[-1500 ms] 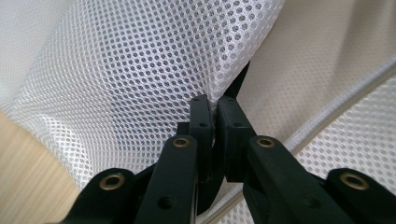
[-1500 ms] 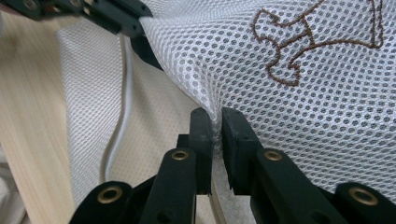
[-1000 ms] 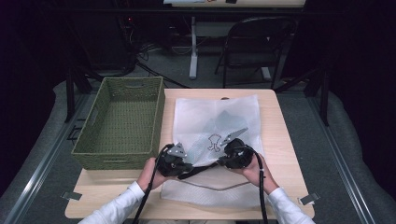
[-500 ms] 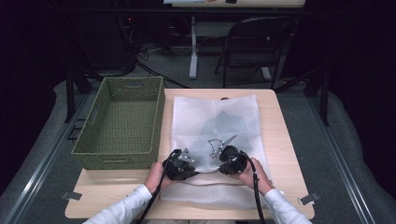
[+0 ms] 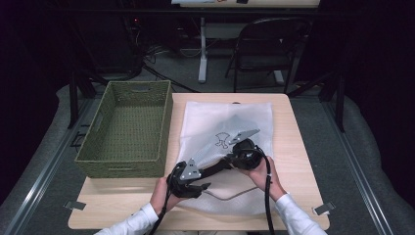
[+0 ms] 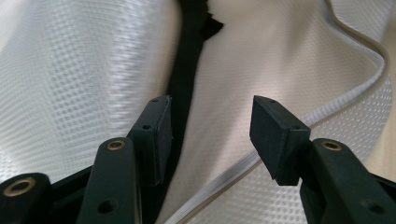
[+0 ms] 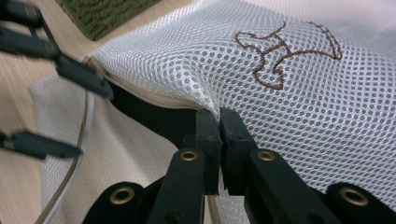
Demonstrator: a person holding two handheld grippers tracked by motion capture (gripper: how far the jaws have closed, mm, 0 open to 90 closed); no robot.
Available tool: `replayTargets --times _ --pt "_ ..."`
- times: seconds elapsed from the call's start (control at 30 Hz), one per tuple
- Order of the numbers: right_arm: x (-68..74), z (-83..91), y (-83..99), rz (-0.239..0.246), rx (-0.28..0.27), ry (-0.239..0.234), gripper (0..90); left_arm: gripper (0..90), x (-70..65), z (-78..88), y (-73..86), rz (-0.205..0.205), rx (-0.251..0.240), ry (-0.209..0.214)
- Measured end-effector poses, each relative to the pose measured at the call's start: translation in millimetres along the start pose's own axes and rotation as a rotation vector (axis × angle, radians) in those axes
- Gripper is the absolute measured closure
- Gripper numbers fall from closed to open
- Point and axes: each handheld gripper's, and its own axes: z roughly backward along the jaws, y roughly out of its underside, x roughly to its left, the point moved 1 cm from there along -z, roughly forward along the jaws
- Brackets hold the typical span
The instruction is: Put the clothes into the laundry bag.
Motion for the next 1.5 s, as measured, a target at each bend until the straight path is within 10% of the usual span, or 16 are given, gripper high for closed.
replayTargets --times 0.33,0.53,1.0,1.27,1.37,1.5 --pt "0.8 0.8 -0.9 -0.025 -0.018 -0.020 87.9 38.8 12.8 -44.7 -0.5 0.025 0.004 -0.237" --pt "-0.2 -0.9 1.1 -0.036 -0.029 -0.020 88.4 85.8 21.4 -63.2 0.9 0.056 -0.011 -0.207" --pt "-3.7 21.3 -6.5 -0.059 -0.120 -0.116 88.7 88.0 43.1 -72.7 -39.8 0.259 -0.171 -0.294" --pt "-9.7 10.5 3.2 -0.074 -0.051 -0.103 88.4 59.2 36.8 -65.1 -31.9 0.179 -0.056 -0.165" --pt "-8.9 10.8 2.9 -0.071 -0.047 -0.100 88.4 47.9 30.3 -55.3 -24.0 0.129 -0.011 -0.171" --pt "-9.6 9.6 3.2 -0.071 -0.042 -0.091 88.4 42.6 32.0 -41.7 -9.8 0.160 0.041 -0.196"
